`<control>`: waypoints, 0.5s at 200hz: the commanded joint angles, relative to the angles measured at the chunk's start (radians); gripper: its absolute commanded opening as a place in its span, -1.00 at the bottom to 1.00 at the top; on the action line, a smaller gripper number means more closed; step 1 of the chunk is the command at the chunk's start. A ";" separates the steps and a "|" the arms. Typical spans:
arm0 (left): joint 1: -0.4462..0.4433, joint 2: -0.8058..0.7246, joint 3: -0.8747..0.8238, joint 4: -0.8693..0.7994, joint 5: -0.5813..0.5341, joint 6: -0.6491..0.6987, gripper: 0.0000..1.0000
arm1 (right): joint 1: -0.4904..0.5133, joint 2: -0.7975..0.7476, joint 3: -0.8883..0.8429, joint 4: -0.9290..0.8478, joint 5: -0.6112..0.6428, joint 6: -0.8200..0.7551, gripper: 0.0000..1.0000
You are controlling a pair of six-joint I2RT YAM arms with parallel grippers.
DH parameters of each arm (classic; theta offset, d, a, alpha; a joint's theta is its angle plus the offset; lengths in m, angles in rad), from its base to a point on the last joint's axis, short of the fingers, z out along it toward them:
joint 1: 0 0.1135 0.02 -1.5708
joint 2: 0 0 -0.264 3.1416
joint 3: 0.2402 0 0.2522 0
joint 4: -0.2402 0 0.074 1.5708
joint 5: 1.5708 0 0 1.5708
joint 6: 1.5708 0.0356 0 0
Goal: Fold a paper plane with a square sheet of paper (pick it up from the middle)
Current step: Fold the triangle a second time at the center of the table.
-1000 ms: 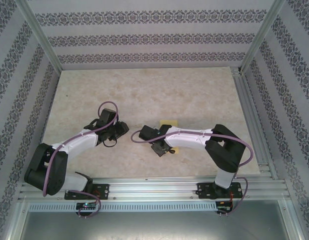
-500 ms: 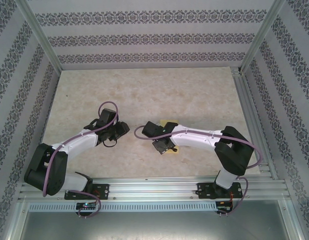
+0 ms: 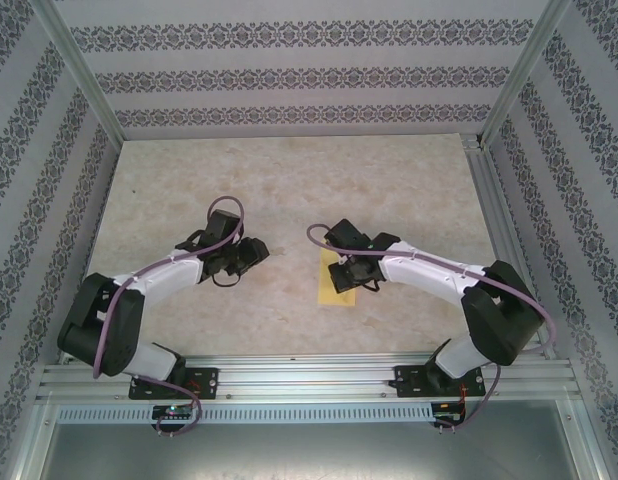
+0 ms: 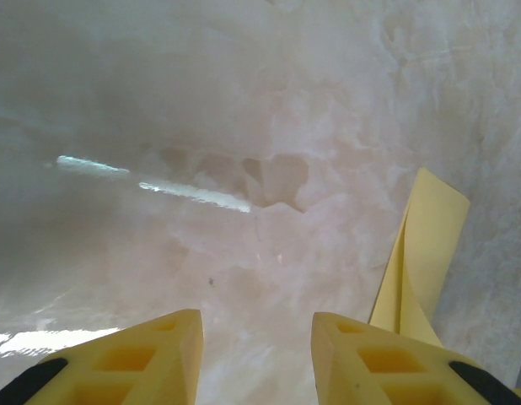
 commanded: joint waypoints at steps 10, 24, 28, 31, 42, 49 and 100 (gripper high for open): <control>-0.067 0.066 0.091 0.039 0.038 0.033 -0.20 | -0.080 -0.011 -0.033 0.117 -0.171 -0.029 -0.98; -0.096 0.100 0.126 0.042 0.045 0.031 -0.20 | -0.104 -0.007 -0.041 0.131 -0.199 -0.040 -0.98; -0.103 0.110 0.137 0.042 0.047 0.031 -0.21 | -0.112 -0.005 -0.047 0.134 -0.214 -0.043 -0.98; -0.108 0.117 0.145 0.041 0.048 0.031 -0.21 | -0.120 -0.005 -0.050 0.138 -0.222 -0.045 -0.98; -0.130 0.140 0.166 0.044 0.051 0.033 -0.22 | -0.149 -0.003 -0.066 0.156 -0.275 -0.052 -0.98; -0.143 0.158 0.182 0.047 0.054 0.030 -0.23 | -0.166 -0.002 -0.076 0.174 -0.300 -0.052 -0.96; -0.234 0.293 0.323 0.010 0.074 0.049 -0.35 | -0.227 0.056 -0.077 0.205 -0.388 -0.086 -0.93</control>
